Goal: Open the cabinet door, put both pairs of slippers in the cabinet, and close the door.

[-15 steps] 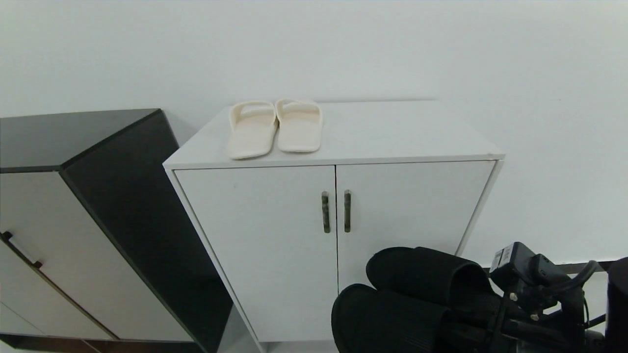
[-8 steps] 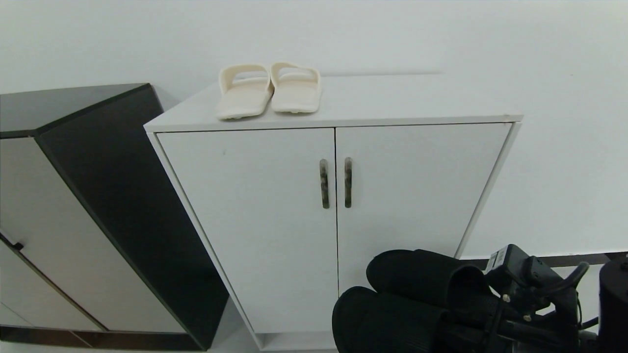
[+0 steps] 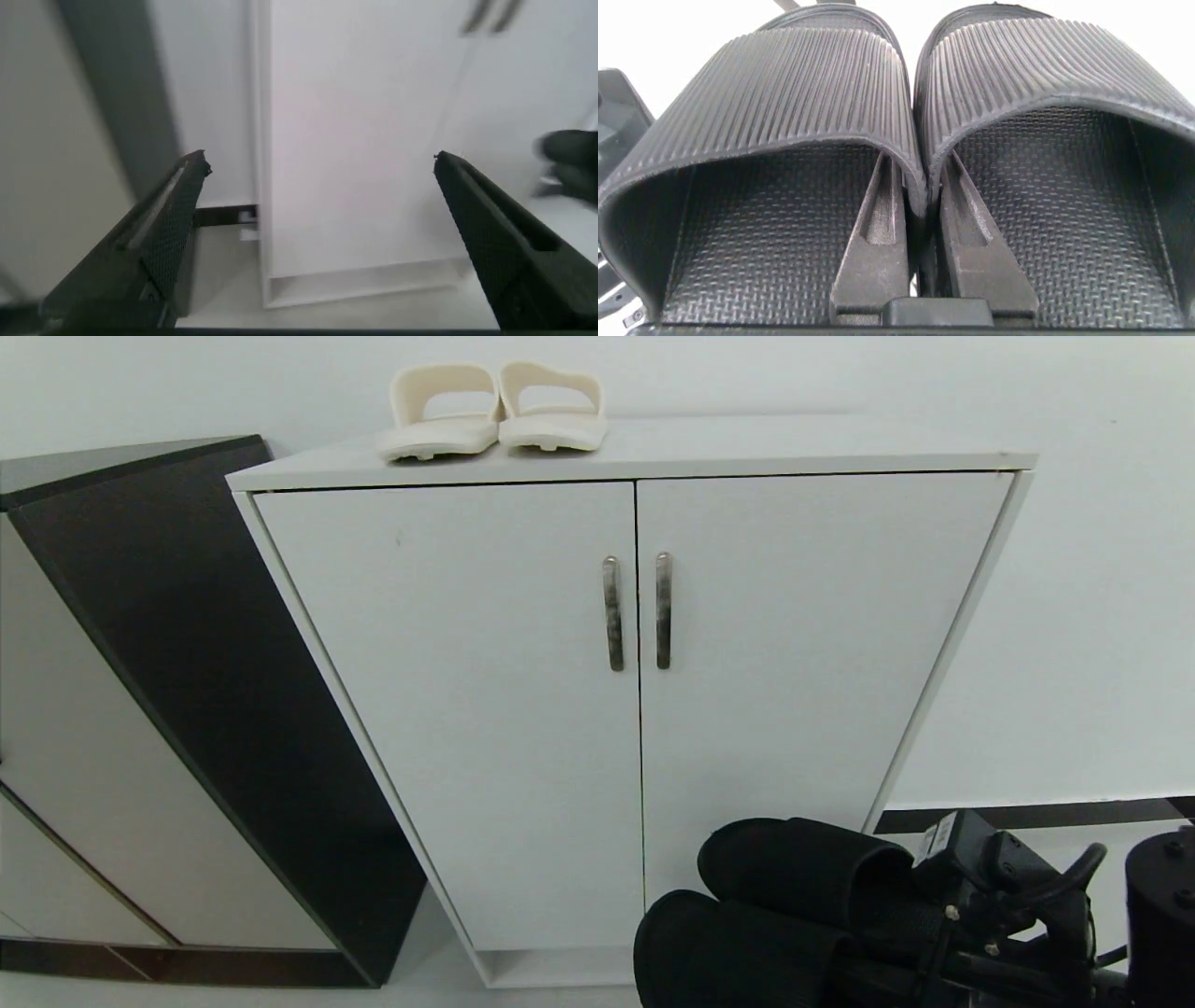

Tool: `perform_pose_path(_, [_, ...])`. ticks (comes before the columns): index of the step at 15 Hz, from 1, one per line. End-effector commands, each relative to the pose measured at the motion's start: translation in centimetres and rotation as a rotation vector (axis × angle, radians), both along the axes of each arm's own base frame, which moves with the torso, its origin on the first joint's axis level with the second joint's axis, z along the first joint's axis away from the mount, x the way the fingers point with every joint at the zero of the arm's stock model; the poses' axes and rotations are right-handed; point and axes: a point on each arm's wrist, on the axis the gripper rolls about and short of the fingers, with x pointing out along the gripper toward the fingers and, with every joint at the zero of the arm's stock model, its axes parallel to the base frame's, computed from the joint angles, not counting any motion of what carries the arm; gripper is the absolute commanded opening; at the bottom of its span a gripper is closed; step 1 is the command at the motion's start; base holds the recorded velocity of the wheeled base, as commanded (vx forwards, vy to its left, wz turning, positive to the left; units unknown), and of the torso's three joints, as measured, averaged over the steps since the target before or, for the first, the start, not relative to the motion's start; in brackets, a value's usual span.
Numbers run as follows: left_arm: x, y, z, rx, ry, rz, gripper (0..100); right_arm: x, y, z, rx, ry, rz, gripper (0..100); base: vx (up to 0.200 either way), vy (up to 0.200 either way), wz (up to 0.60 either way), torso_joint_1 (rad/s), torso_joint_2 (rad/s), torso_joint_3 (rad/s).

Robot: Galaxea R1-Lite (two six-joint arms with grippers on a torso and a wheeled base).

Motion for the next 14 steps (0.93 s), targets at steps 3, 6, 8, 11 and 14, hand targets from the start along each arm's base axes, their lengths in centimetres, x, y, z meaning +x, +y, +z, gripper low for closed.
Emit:
perform_pose_path(3, [7.9, -1.4, 2.9, -0.022, 0.168, -0.350, 100, 0.0, 0.0, -0.1, -0.004, 0.003, 0.001, 0, 0.000, 0.000, 0.00, -0.002, 0.11, 0.102])
perform_pose_path(6, [10.4, -3.8, 3.7, -0.004, 0.182, -0.549, 100, 0.0, 0.0, -0.1, -0.001, 0.002, 0.001, 0, 0.000, 0.000, 0.00, 0.000, 0.00, 0.000])
perform_pose_path(8, [11.8, -5.7, 4.2, 0.008, 0.199, -0.649, 100, 0.0, 0.0, 0.0, -0.007, -0.007, 0.006, 0, 0.000, 0.000, 0.00, 0.000, 0.00, 0.000])
perform_pose_path(11, [14.5, -8.6, 5.4, -0.038, 0.193, -0.672, 100, 0.0, 0.1, -0.1, -0.012, -0.009, 0.008, 0, 0.000, 0.000, 0.00, 0.000, 0.00, 0.000])
perform_pose_path(14, [16.2, -10.7, 6.5, -0.085, 0.184, -0.704, 100, 0.1, 0.1, -0.1, -0.008, -0.004, 0.004, 0, 0.000, 0.000, 0.00, 0.000, 0.00, 0.000])
